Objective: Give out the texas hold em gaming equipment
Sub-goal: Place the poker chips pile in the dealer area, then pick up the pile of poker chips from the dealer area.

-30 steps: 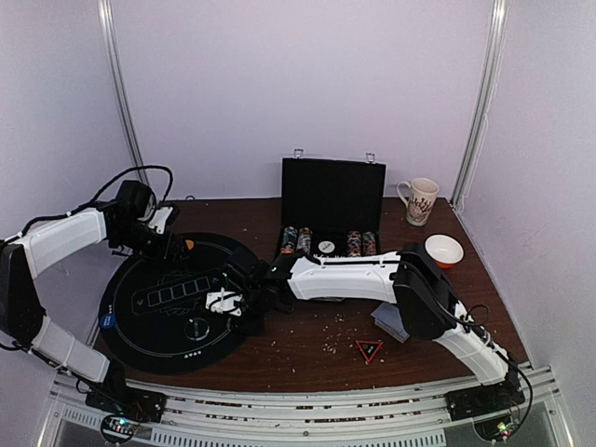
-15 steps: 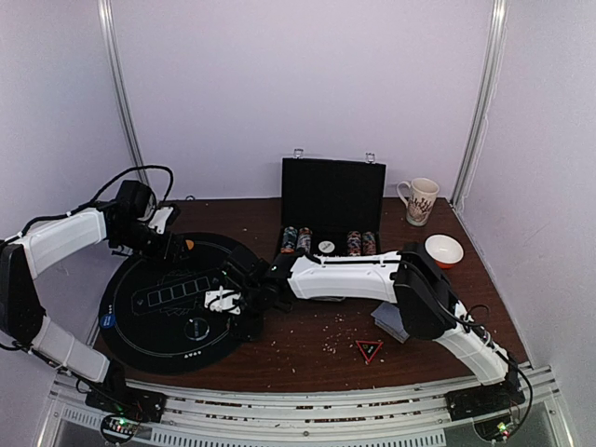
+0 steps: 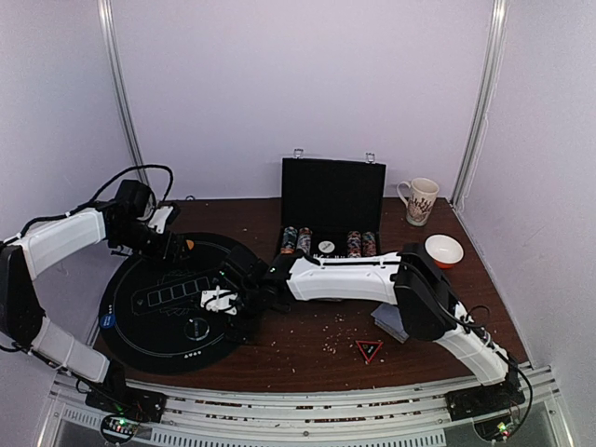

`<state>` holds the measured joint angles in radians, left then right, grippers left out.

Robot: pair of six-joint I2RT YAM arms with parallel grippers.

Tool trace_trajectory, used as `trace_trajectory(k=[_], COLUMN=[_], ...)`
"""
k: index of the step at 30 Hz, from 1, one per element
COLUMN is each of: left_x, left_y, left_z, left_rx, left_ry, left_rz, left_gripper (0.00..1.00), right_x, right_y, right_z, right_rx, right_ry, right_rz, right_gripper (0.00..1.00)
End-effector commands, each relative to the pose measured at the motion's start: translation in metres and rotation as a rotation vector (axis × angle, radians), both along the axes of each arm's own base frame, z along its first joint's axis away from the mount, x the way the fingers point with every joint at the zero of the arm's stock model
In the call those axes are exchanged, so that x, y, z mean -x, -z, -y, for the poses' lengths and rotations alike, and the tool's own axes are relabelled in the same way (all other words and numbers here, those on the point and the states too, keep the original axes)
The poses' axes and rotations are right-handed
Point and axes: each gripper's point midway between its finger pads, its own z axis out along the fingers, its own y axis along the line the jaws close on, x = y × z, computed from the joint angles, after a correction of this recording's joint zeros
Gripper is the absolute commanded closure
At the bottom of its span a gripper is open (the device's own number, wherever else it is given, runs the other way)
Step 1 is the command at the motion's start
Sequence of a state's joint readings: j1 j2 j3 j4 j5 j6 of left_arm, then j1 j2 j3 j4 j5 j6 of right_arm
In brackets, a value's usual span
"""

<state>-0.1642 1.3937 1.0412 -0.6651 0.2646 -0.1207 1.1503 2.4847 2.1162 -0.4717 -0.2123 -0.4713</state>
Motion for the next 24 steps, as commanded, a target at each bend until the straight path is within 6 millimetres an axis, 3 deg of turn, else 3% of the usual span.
trace_trajectory(k=[1,4,7,9,12,16,19,22,24], left_x=[-0.005,-0.005,-0.002,0.002,0.013,0.043,0.063,0.073,0.073], left_y=[-0.020,-0.027,-0.034,-0.035,-0.036,-0.031,-0.013,0.004,0.015], left_z=[-0.004,0.000,0.009,0.017,0.037,0.096,0.126,0.148,0.151], left_rx=[-0.010,0.007,0.025,0.017,-0.015,-0.054,-0.089,-0.134,-0.171], left_ry=[0.000,0.016,0.045,0.056,0.050,0.074,0.056,0.039,0.002], left_rz=[0.064,0.081,0.092,0.083,0.053,0.025,-0.015,-0.034,-0.038], left_gripper=[0.18,0.08,0.02,0.02,0.02,0.02,0.02,0.02,0.02], right_x=[0.012,0.021,0.021,0.009,-0.029,-0.083,-0.102,-0.099,-0.092], right_y=[-0.084,-0.120,-0.149,-0.168,-0.184,-0.190,-0.186,-0.175,-0.163], right_z=[-0.012,-0.005,0.018,0.037,0.082,0.165,0.217,0.239,0.245], right_rx=[-0.154,-0.206,-0.239,-0.266,-0.286,-0.280,-0.232,-0.192,-0.176], right_ry=[-0.038,-0.056,-0.024,0.054,0.283,0.664,0.853,0.895,0.885], right_rz=[0.006,-0.015,-0.031,-0.043,-0.036,0.078,0.154,0.180,0.171], right_gripper=[0.00,0.00,0.00,0.00,0.00,0.00,0.00,0.00,0.00])
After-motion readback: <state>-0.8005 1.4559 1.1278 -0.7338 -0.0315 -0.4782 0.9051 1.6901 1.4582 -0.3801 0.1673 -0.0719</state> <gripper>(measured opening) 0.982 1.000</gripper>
